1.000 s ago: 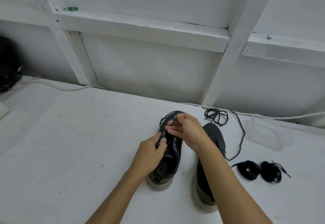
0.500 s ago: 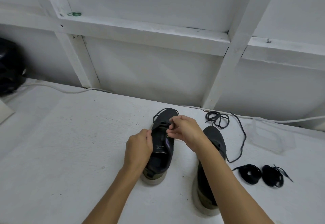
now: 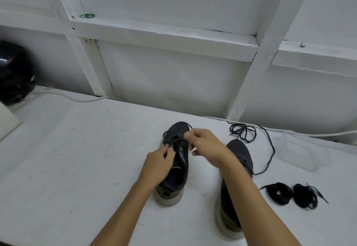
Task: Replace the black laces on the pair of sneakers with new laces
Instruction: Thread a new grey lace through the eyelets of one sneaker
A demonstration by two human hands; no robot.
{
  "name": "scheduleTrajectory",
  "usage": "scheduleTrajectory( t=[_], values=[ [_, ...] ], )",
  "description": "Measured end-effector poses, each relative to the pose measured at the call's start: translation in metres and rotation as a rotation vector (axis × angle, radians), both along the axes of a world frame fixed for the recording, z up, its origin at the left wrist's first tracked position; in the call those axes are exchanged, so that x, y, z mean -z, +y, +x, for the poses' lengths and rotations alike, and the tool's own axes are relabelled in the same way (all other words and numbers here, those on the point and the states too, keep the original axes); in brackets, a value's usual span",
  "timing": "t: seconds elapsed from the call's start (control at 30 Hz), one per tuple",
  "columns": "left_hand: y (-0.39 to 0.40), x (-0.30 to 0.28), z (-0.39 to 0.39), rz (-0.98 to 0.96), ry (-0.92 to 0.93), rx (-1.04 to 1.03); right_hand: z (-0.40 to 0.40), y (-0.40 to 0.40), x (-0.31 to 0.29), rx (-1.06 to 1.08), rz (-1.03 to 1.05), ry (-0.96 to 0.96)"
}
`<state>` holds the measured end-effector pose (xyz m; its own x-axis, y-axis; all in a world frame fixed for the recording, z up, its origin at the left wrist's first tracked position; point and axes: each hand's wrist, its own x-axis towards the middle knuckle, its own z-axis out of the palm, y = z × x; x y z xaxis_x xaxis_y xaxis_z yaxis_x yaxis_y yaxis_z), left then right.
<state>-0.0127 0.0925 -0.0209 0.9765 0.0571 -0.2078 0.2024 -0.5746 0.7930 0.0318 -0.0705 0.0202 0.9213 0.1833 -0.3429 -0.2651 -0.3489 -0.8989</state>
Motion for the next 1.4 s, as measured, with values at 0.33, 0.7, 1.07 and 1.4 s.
scheduleTrajectory(
  t=[0.33,0.7,1.07,1.4],
  values=[
    [0.0,0.004,0.003,0.047,0.023,0.034,0.0,-0.022,-0.013,0.325,0.19,0.027],
    [-0.002,0.0,0.003,0.063,0.04,0.029,-0.008,-0.02,-0.018,-0.245,-0.44,0.069],
    [-0.002,-0.001,0.001,0.027,0.075,0.032,-0.008,-0.059,-0.063,0.126,0.693,-0.154],
    [-0.005,-0.009,0.0,0.059,0.077,0.054,-0.006,-0.014,-0.01,0.004,-0.439,-0.094]
  ],
)
